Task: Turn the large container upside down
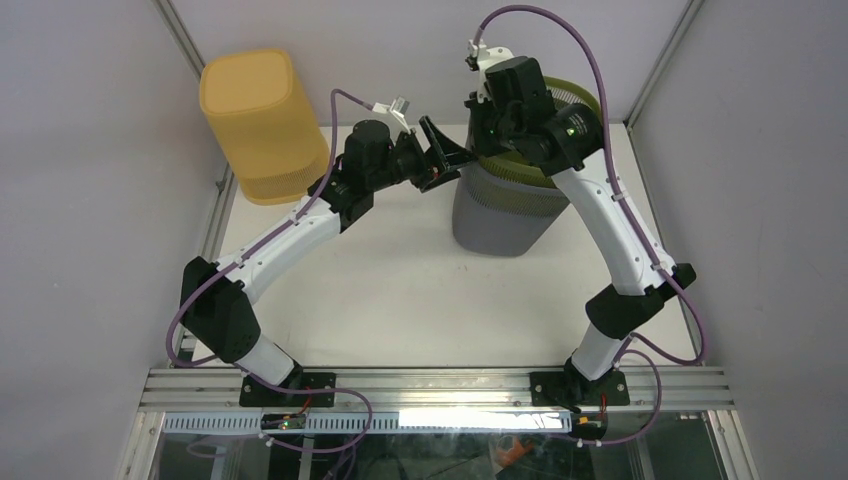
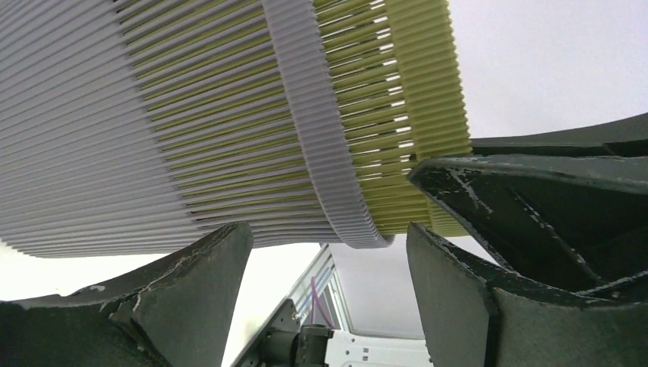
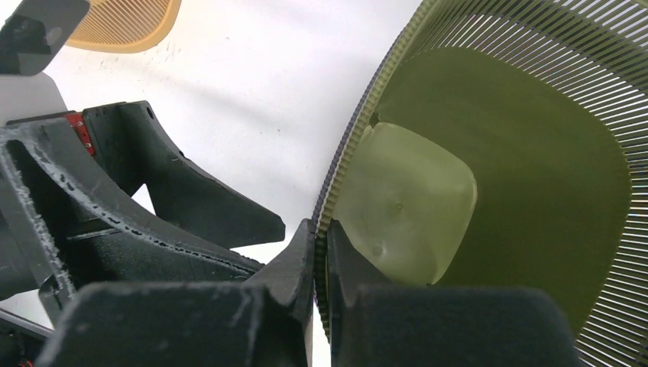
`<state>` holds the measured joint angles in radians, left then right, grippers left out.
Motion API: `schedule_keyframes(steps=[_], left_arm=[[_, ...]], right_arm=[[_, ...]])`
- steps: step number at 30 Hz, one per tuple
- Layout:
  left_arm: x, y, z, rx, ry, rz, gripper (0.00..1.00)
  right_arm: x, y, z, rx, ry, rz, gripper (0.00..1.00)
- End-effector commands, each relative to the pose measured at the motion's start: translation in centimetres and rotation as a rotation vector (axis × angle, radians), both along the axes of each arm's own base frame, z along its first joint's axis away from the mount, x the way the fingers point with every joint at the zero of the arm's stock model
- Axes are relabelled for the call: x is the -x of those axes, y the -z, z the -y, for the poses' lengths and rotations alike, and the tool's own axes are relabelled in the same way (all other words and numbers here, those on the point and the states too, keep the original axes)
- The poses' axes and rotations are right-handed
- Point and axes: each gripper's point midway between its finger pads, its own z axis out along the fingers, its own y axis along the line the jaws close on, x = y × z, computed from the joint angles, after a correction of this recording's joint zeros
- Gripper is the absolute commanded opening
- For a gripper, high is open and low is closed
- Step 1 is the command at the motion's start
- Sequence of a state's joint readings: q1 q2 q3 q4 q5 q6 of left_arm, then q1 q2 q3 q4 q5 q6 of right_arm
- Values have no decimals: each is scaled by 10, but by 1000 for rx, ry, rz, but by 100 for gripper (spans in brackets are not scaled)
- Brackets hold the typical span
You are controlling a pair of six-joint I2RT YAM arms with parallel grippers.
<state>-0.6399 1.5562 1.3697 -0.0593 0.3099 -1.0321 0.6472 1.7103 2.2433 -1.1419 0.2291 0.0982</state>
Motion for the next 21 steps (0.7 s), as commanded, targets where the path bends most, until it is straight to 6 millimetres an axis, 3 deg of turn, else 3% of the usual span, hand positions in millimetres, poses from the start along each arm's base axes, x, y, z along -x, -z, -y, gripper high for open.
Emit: schedule_keyframes(steps=[1, 7, 21], left_arm=[[2, -26, 7, 87, 45, 47, 76], [-1, 0, 12, 59, 58, -7, 70], [-7, 36, 18, 24, 57, -86, 54]], right_arm=[[0, -62, -1, -109, -2, 193, 0], [5, -69, -9, -127, -29, 206, 0], [36, -124, -28, -177, -126, 366, 0]])
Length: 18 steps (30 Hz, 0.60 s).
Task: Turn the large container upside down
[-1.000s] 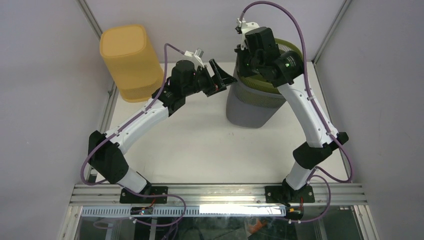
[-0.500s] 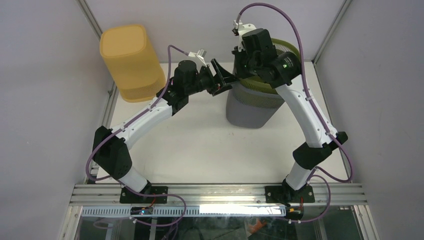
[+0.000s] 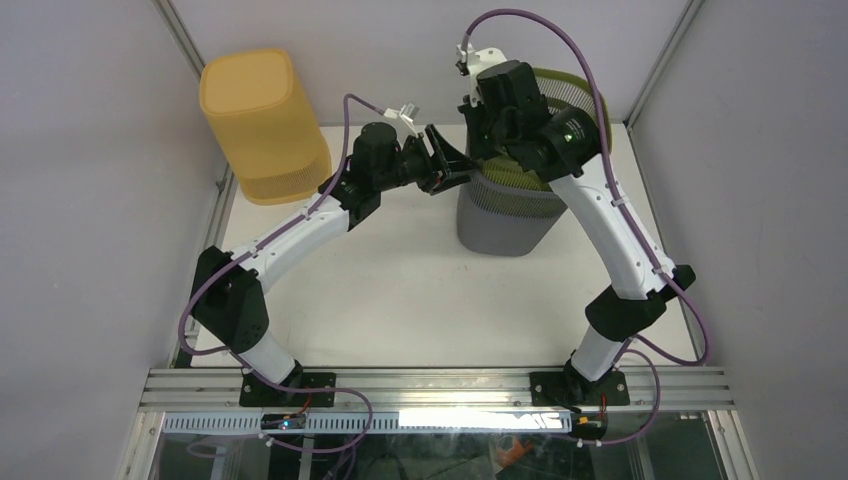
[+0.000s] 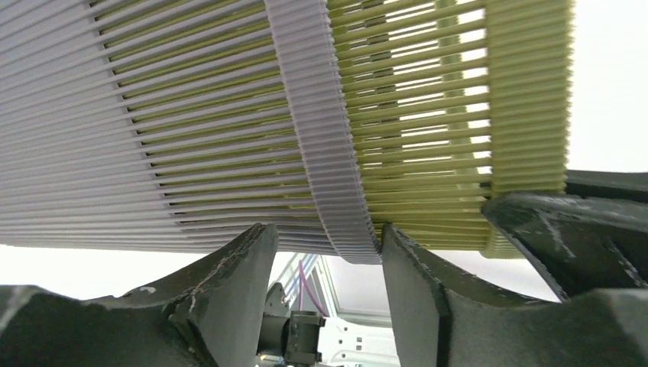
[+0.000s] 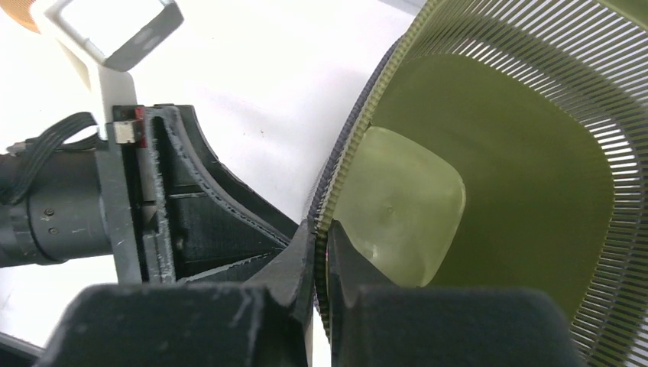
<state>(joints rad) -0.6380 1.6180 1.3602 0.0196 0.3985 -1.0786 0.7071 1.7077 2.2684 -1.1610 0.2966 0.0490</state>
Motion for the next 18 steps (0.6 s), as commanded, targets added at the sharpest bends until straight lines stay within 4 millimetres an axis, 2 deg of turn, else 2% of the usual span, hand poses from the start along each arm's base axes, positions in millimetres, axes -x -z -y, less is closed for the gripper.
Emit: schedule_keyframes(steps=[1, 5, 9, 14, 18], left_arm=[[-8, 26, 3, -22, -20, -52, 53], [-7, 34, 3, -30, -19, -70, 51], [-9, 38, 4, -34, -18, -76, 51], [-15, 38, 9, -29, -13, -79, 52], [-25, 33, 18, -21, -5, -66, 52]], right_arm=[[28, -121, -23, -247, -114, 331, 0], [31, -144, -18, -256, -104, 408, 0], [37, -183, -3, -269, -90, 537, 0], [61, -239, 20, -342, -109, 729, 0], [80, -270, 37, -400, -118, 836, 0]])
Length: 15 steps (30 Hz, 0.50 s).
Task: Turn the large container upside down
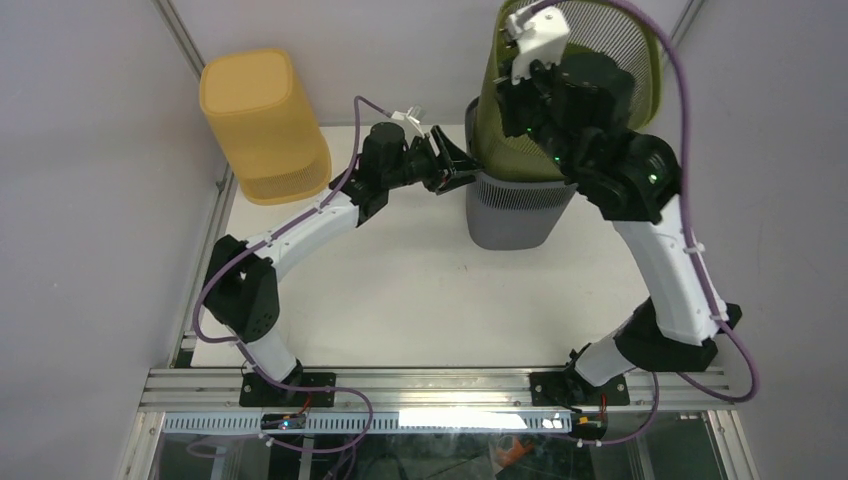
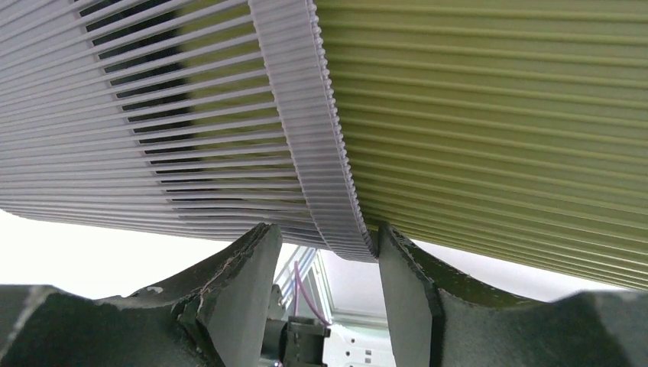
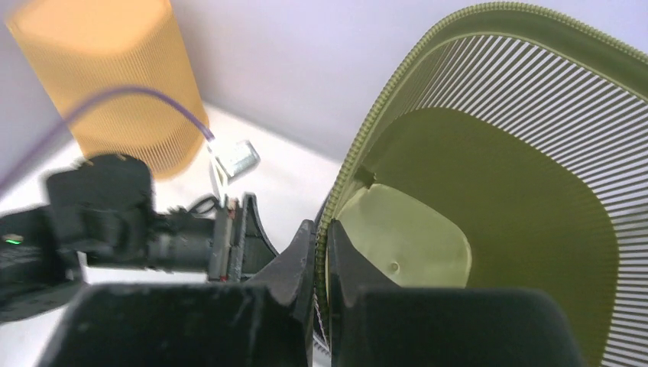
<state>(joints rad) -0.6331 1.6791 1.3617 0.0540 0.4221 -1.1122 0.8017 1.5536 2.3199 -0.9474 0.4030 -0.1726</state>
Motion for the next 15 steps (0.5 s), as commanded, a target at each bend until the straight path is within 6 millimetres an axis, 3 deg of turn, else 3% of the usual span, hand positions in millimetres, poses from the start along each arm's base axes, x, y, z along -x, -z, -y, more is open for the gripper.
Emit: schedule_keyframes(steps=[1, 6, 13, 15], left_arm=[[-19, 13, 12, -23, -14, -13, 52], [-30, 18, 29, -11, 15, -11, 52], [-52, 16, 69, 35, 91, 45, 53], [-54, 12, 86, 59, 148, 84, 45]], right_arm=[[56, -153, 28, -345, -107, 439, 0], [74, -171, 43, -400, -121, 505, 0], [83, -175, 57, -430, -101, 525, 0], [86, -177, 61, -442, -101, 533, 0]])
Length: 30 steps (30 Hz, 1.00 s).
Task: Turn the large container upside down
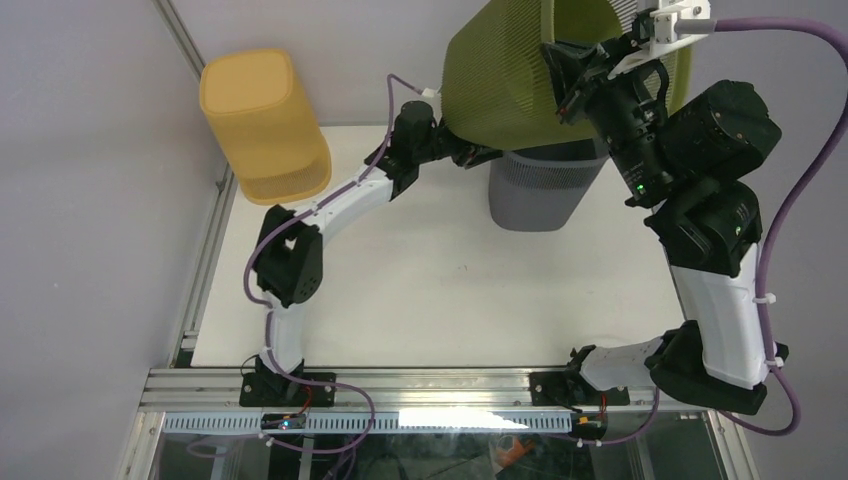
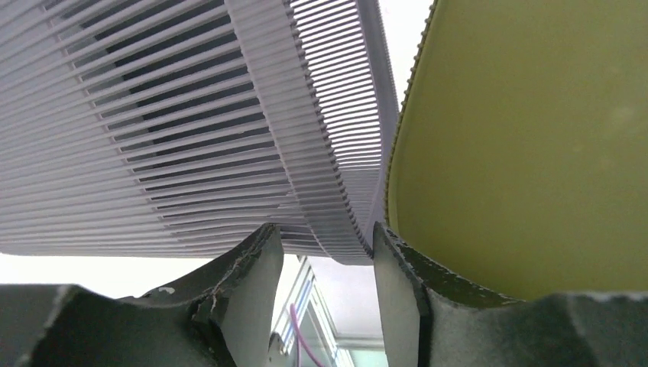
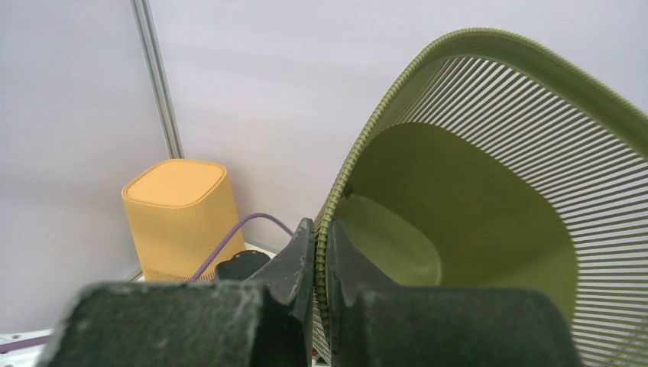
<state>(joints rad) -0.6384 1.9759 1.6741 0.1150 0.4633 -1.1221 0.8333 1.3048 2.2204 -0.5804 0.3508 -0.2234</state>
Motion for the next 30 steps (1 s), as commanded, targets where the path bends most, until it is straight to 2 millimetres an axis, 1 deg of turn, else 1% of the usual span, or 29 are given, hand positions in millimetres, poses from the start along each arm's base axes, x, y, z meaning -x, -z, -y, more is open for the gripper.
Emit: schedule_keyframes(steps=[1, 2, 4, 5, 8, 11, 15, 17, 18, 23, 25, 27, 30], left_arm=[[1, 12, 40, 7, 123, 54, 43], [1, 11, 42, 9, 136, 64, 44], [4, 13, 38, -14, 146, 97, 54], [3, 13, 32, -31, 136, 112, 59], [-3, 8, 5, -62, 93, 144, 83], [-10, -15, -25, -82, 47, 210, 98], [-20, -36, -63, -125, -26, 273, 99], [-22, -45, -77, -133, -50, 297, 99], [-23, -48, -81, -135, -54, 306, 99], [-18, -60, -87, -118, -44, 316, 99], [-18, -67, -96, -112, -53, 323, 99], [-21, -75, -115, -114, -85, 330, 99], [-28, -86, -152, -130, -146, 345, 99]], right_arm=[[20, -48, 16, -124, -13, 155, 0], [21, -48, 18, -127, -11, 154, 0], [26, -47, 26, -130, -5, 148, 0], [29, -47, 30, -137, 0, 148, 0], [34, -46, 38, -151, 6, 159, 0], [36, -47, 37, -156, -4, 166, 0], [36, -49, 31, -153, -27, 170, 0], [35, -51, 28, -150, -34, 175, 0], [35, -52, 28, -149, -34, 180, 0], [43, -64, 31, -166, -55, 212, 0], [46, -65, 28, -164, -81, 213, 0], [47, -65, 25, -161, -99, 208, 0], [55, -69, 22, -167, -138, 232, 0]])
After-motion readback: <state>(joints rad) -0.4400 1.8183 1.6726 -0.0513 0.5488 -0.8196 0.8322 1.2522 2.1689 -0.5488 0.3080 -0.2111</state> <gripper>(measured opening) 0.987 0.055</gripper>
